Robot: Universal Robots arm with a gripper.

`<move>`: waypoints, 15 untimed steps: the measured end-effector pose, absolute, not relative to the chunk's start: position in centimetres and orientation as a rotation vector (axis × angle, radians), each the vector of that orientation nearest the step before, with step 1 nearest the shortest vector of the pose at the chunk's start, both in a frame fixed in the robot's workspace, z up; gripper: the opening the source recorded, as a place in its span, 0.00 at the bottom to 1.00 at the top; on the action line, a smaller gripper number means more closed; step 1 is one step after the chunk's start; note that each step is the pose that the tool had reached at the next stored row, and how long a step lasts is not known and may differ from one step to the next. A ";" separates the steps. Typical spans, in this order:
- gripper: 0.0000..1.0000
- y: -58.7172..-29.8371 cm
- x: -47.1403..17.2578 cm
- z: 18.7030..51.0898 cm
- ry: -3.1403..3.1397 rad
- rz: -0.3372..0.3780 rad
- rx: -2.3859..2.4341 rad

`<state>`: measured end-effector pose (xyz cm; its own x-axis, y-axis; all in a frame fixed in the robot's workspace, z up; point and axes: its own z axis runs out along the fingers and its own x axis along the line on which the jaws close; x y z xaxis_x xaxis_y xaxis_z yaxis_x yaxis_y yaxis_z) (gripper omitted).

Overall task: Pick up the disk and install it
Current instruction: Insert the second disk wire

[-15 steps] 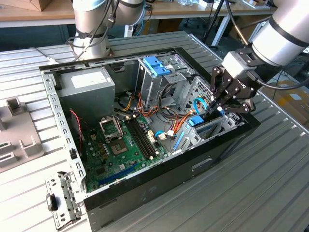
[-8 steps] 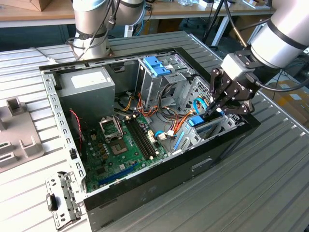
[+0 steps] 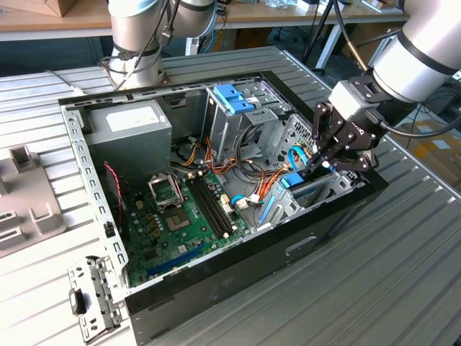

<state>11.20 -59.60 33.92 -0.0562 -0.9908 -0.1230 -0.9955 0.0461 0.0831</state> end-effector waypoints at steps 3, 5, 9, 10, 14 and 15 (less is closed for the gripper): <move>0.24 -59.6 11.2 33.9 2.249 0.226 -2.136; 0.24 -59.6 11.2 34.0 2.249 0.226 -2.136; 0.24 -59.6 11.2 34.7 2.249 0.226 -2.136; 0.24 -59.6 11.2 34.9 2.249 0.226 -2.136; 0.24 -59.6 11.2 35.3 2.248 0.227 -2.136; 0.24 -59.6 11.2 35.4 2.248 0.227 -2.136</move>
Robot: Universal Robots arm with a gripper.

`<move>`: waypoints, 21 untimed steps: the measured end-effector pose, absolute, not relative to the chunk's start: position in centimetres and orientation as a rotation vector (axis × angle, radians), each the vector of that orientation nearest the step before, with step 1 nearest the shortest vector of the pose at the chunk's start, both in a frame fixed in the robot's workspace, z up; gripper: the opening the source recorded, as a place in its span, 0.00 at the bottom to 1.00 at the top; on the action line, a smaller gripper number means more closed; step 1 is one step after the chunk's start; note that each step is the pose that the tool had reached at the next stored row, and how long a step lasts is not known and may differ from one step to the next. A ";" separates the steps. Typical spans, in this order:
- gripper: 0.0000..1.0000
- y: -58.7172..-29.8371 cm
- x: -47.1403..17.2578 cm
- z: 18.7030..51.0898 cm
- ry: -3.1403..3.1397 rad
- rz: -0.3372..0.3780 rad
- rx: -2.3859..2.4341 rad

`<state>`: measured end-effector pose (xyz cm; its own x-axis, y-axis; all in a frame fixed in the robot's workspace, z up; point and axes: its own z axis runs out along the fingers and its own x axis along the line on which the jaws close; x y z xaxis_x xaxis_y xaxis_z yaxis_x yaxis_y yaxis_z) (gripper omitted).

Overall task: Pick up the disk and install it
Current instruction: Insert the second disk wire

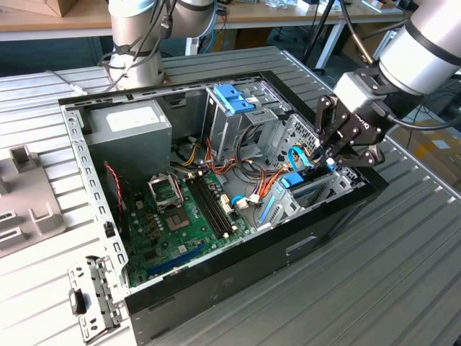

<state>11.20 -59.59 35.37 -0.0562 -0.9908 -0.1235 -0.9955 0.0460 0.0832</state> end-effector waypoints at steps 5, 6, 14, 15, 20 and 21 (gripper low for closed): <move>0.11 -59.6 11.2 35.4 2.248 0.227 -2.136; 0.11 -59.6 11.2 35.4 2.248 0.227 -2.136; 0.11 -59.6 11.2 34.1 2.252 0.234 -2.139; 0.11 -59.6 11.2 34.0 2.252 0.235 -2.138; 0.11 -59.7 11.2 34.2 2.251 0.237 -2.137; 0.11 -59.7 11.3 34.3 2.250 0.238 -2.137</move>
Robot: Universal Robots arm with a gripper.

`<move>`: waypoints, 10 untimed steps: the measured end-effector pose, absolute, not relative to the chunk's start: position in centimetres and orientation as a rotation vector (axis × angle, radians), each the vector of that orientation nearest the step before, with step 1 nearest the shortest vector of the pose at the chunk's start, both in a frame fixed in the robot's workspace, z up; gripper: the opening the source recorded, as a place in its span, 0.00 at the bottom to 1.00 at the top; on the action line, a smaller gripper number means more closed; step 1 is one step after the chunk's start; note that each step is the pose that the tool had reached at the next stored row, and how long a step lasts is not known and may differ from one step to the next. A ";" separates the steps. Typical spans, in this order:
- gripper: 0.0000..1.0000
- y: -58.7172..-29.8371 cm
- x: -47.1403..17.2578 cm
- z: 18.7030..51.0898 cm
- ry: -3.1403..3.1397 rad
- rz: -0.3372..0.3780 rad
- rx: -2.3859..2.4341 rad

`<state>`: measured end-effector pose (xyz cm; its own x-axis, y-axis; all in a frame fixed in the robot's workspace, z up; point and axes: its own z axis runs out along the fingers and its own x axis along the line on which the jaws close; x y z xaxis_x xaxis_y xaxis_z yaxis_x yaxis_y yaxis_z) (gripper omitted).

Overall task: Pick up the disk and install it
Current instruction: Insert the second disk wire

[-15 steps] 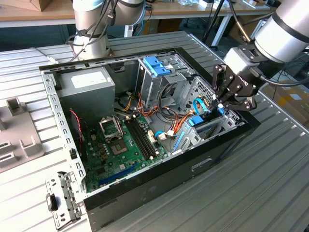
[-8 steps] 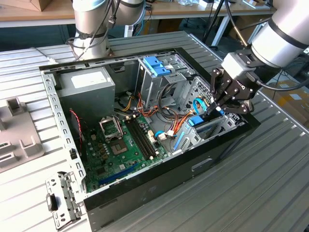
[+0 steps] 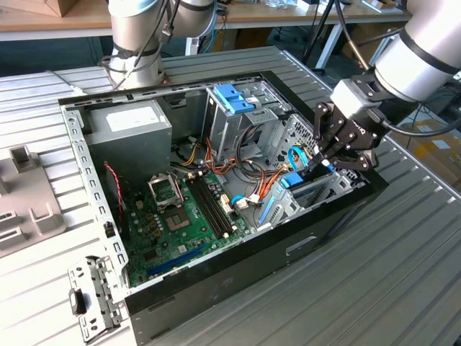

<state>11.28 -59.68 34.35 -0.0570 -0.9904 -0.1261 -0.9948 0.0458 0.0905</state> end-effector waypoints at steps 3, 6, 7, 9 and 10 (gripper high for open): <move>0.11 -59.7 11.7 34.8 2.251 0.237 -2.138; 0.11 -59.7 12.3 34.9 2.252 0.239 -2.138; 0.11 -59.7 12.6 35.1 2.252 0.240 -2.138; 0.11 -59.7 12.9 35.3 2.252 0.241 -2.138; 0.11 -59.7 13.0 35.4 2.252 0.241 -2.138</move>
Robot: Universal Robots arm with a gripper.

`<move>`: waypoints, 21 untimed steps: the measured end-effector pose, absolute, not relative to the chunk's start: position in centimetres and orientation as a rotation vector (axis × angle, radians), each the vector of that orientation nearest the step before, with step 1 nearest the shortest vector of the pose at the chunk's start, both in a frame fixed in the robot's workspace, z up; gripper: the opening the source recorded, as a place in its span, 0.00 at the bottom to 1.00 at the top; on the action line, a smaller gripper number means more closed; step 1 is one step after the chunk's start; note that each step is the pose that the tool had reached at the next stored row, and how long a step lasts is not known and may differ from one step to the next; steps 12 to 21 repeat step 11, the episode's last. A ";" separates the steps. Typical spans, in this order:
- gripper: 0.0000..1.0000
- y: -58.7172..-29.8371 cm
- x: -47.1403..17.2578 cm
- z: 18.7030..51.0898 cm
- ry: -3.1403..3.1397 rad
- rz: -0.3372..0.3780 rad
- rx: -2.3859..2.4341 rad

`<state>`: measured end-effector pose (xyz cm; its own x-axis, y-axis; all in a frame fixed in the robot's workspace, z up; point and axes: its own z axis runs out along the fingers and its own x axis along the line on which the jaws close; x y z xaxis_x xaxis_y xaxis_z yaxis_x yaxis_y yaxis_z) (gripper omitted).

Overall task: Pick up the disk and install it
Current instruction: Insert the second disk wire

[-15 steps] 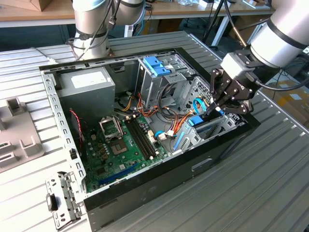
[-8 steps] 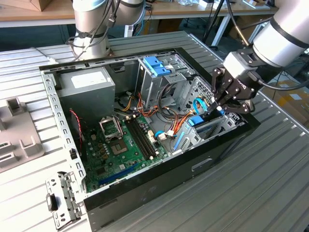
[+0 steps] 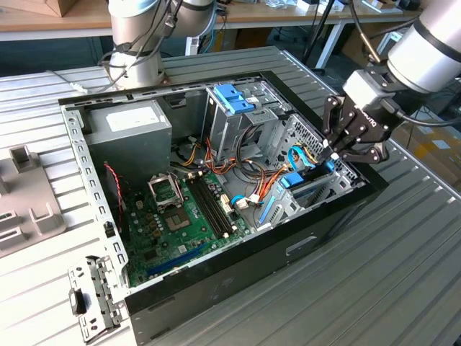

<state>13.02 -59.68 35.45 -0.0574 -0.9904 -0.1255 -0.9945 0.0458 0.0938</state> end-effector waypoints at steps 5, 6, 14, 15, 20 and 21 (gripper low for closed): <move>0.11 -59.7 13.4 36.1 2.253 0.243 -2.138; 0.11 -59.7 13.5 36.1 2.253 0.243 -2.138; 0.11 -59.7 13.5 36.1 2.253 0.243 -2.138; 0.11 -59.7 13.5 36.1 2.253 0.243 -2.138; 0.11 -59.7 13.5 36.1 2.253 0.243 -2.138; 0.11 -59.7 13.5 36.1 2.253 0.243 -2.138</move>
